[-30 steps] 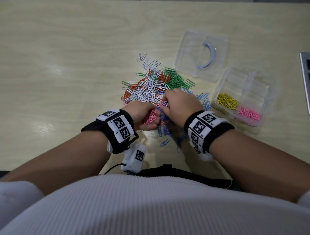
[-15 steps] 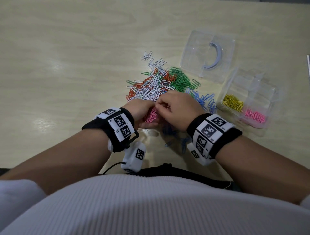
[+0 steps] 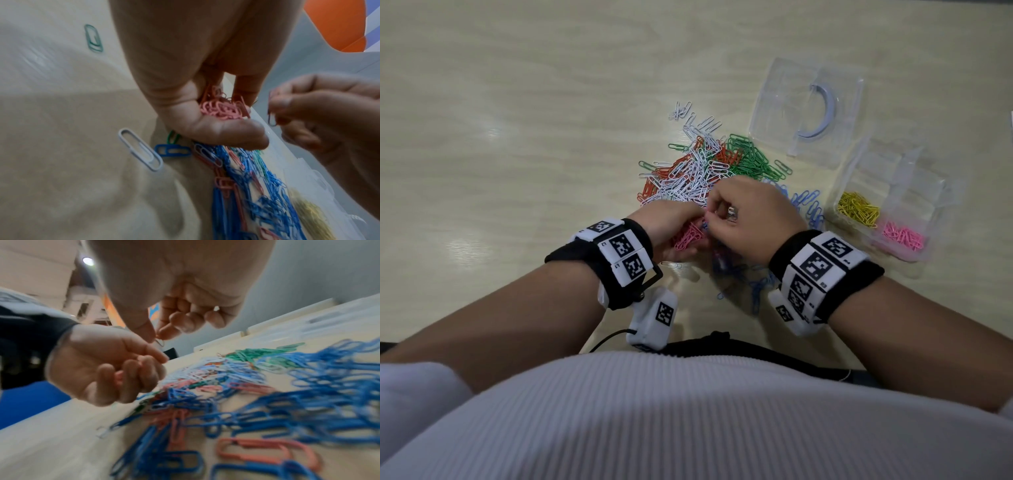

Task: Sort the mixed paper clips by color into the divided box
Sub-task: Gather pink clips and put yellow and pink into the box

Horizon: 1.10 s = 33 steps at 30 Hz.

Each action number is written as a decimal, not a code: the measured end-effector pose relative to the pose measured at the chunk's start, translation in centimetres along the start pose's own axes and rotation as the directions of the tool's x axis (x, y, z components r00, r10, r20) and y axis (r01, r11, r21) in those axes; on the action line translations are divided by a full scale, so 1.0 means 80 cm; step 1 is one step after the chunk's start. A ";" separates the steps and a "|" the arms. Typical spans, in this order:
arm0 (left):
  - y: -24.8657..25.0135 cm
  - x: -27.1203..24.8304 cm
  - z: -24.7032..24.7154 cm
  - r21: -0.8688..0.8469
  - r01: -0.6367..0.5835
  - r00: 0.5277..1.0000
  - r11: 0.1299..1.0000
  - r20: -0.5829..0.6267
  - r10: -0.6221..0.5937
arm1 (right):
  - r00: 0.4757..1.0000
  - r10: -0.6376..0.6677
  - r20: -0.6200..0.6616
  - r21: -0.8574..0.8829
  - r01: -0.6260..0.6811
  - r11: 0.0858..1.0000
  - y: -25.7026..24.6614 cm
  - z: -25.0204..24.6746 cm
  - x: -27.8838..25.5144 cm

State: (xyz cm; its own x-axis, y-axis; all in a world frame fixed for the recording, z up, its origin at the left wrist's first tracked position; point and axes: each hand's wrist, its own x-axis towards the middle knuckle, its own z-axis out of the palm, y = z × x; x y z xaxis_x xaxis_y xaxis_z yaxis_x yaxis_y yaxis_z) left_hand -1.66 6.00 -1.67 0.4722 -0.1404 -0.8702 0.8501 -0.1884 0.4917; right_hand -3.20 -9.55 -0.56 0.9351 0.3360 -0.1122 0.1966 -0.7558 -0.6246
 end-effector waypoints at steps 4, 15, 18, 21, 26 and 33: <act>0.002 0.000 0.003 0.018 0.007 1.000 1.000 0.029 -0.008 | 0.995 -0.095 0.039 -0.023 0.096 0.995 -0.007 0.004 0.000; 0.006 -0.002 0.003 0.032 0.064 0.995 0.997 0.074 -0.066 | 0.975 0.222 -0.007 -0.288 -0.215 0.933 0.046 -0.018 0.006; 0.008 -0.004 0.006 0.028 0.050 0.996 0.998 0.066 -0.052 | 0.979 0.204 0.003 -0.279 -0.195 0.940 0.047 -0.019 0.002; 0.007 -0.004 0.007 0.063 0.040 0.998 0.997 0.049 -0.043 | 0.973 0.162 0.163 -0.341 -0.099 0.935 0.042 -0.013 -0.003; 0.006 -0.003 0.006 0.089 0.057 0.997 0.994 0.049 -0.062 | 0.981 0.101 0.169 -0.468 -0.010 0.883 0.037 0.003 0.001; 0.003 -0.005 0.005 0.016 0.054 0.998 0.998 0.037 -0.055 | 0.991 0.007 0.136 -0.166 0.016 0.986 0.015 0.004 0.000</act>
State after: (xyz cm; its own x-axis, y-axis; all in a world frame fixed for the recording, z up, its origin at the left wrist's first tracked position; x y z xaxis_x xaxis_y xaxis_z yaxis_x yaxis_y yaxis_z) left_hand -1.71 5.65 -1.22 0.4159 -0.1661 -0.8941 0.8706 -0.2115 0.4442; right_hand -3.10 -10.29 -1.55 0.8877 0.4042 -0.2205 0.2578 -0.8331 -0.4894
